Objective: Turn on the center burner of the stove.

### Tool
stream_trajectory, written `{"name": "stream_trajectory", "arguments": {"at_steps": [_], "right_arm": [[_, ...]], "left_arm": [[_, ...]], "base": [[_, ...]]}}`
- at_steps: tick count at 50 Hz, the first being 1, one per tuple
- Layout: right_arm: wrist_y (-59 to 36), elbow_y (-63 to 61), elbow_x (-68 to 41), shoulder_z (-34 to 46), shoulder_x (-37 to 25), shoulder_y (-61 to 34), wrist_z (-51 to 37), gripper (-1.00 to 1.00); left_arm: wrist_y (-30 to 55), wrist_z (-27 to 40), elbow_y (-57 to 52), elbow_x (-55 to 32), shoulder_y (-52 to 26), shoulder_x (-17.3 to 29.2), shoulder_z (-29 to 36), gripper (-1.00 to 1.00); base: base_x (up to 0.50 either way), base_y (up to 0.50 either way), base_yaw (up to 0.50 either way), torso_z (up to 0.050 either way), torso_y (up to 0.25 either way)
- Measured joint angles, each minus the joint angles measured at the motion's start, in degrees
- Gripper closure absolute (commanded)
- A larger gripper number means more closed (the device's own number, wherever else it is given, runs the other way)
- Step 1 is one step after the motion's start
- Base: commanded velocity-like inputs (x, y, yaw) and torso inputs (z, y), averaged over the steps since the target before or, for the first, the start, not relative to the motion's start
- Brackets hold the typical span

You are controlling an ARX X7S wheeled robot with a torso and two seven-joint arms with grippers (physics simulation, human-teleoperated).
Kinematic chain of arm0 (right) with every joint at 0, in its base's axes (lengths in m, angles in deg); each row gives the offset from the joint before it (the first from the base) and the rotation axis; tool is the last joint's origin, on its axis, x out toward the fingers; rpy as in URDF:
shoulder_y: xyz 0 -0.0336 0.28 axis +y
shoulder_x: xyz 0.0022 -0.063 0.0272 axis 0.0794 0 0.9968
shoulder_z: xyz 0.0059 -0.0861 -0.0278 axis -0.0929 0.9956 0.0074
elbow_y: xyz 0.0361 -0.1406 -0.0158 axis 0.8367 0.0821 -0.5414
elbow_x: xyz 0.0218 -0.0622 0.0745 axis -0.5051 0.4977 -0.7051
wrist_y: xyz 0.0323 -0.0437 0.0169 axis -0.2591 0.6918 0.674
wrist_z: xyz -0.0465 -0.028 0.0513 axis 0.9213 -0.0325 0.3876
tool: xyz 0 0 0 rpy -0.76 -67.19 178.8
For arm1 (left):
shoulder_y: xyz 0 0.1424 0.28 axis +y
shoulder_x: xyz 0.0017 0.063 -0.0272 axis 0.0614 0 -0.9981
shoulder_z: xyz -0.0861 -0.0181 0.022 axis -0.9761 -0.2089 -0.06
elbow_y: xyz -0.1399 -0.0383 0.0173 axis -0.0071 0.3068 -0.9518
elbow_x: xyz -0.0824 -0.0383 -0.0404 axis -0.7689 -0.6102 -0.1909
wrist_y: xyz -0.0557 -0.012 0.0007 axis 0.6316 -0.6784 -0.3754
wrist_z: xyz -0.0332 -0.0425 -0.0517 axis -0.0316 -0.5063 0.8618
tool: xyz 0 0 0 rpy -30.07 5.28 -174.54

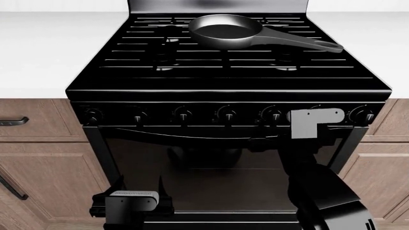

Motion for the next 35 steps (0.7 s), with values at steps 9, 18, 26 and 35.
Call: {"name": "stream_trajectory", "arguments": {"at_steps": [9, 18, 26, 35], "right_arm": [[-0.24, 3.05, 0.37, 1.09, 0.26, -2.01, 0.20, -1.00], [0.02, 5.01, 0.56, 2.11, 0.49, -2.84, 0.50, -1.00], [0.50, 6.15, 0.63, 2.68, 0.62, -3.13, 0.61, 1.00], [1.23, 7.15, 1.46, 2.90, 0.53, -3.50, 0.22, 1.00]], "left_arm": [[-0.08, 0.22, 0.06, -0.23, -0.04, 0.21, 0.24, -1.00], [-0.20, 0.42, 0.18, -0.43, -0.10, 0.42, 0.48, -1.00], [-0.31, 0.61, 0.24, -0.60, -0.10, 0.59, 0.69, -1.00], [-0.40, 0.82, 0.33, -0.79, -0.15, 0.76, 0.93, -1.00]], "base": [[0.00, 0.00, 0.00, 0.000, 0.000], [0.00, 0.00, 0.00, 0.000, 0.000], [0.00, 0.00, 0.00, 0.000, 0.000], [0.00, 0.00, 0.00, 0.000, 0.000]]}}
